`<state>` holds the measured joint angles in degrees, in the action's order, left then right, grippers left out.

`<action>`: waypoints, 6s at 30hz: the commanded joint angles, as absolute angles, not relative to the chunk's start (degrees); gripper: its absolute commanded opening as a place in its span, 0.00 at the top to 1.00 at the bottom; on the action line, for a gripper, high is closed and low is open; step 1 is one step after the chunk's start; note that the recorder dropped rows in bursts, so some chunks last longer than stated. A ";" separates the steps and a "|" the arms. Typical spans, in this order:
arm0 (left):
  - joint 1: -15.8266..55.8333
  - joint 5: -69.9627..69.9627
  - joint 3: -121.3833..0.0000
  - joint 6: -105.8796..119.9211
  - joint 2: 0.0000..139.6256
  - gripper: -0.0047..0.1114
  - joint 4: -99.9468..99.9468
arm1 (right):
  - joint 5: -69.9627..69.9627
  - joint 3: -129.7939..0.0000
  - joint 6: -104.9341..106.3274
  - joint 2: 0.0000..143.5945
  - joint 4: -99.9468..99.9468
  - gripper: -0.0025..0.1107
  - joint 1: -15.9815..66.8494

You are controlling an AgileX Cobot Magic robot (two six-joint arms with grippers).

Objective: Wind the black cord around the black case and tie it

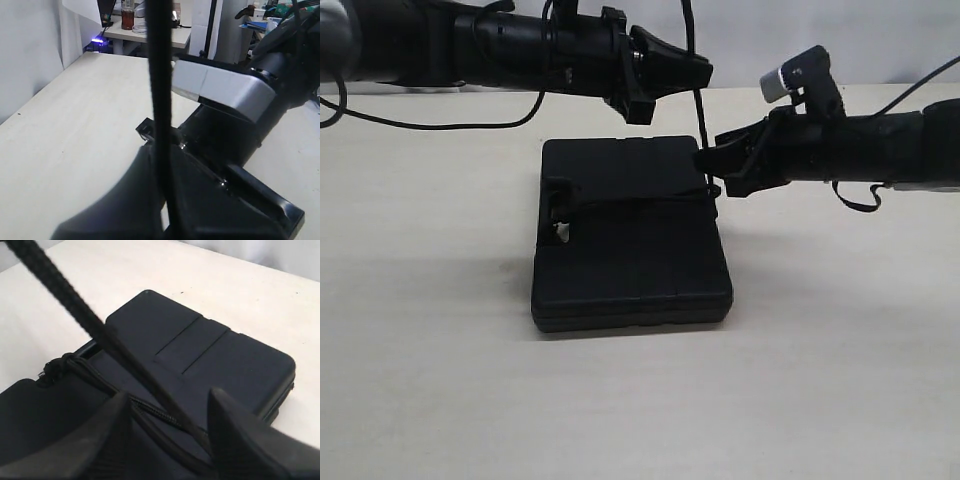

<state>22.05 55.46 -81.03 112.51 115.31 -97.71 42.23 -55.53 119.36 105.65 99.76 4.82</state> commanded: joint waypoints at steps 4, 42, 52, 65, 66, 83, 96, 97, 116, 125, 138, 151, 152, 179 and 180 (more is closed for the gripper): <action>22.07 57.35 -81.47 112.74 114.83 0.96 -99.65 | 42.50 -57.45 121.21 108.87 99.95 0.58 6.99; 22.07 43.98 -81.37 96.95 121.70 0.92 -52.70 | 16.83 -57.49 109.02 107.25 99.95 0.94 1.96; 22.07 38.21 -81.37 81.43 121.70 0.96 -37.66 | 28.36 -55.19 105.08 109.32 99.95 0.94 -7.29; 22.07 38.28 -81.37 81.41 121.70 0.96 -38.15 | -2.81 -56.70 101.07 115.00 99.95 0.56 -8.78; 22.07 38.28 -81.37 81.41 121.70 0.96 -38.15 | -2.56 -56.59 101.07 114.32 99.95 0.56 -8.78; 22.07 41.99 -81.37 77.37 112.63 0.96 -38.74 | 38.92 -55.20 102.54 106.47 81.46 0.94 -8.11; 22.07 43.22 -81.37 70.55 108.34 0.96 -38.84 | 18.94 -54.86 107.71 112.96 87.79 0.94 4.25; 22.07 43.34 -81.37 70.40 108.34 0.96 -38.84 | 17.36 -55.24 109.37 113.54 89.42 0.94 4.89; 22.07 42.19 -81.37 70.53 108.34 0.96 -39.36 | 40.33 -59.71 119.12 119.66 99.54 0.94 5.50; 22.07 42.06 -81.37 70.53 108.44 0.96 -39.58 | 37.94 -59.71 114.76 117.32 89.56 0.94 5.50; 22.07 38.91 -81.37 65.88 107.84 0.96 -39.07 | 22.69 -56.68 103.91 107.92 88.22 0.94 5.50; 21.97 19.86 -66.06 58.33 84.02 0.96 -41.82 | 19.98 -41.05 104.19 78.89 98.72 0.94 5.50; 22.07 17.87 -64.50 58.33 81.90 0.96 -43.17 | 19.98 -40.02 104.28 77.12 99.32 0.94 5.50; 22.07 14.30 -43.46 58.59 27.65 0.96 -48.41 | 21.50 -28.33 93.87 34.53 99.95 0.94 5.50; 22.07 14.68 -43.46 58.59 26.39 0.96 -48.41 | 21.95 -28.33 92.89 34.28 99.95 0.94 5.50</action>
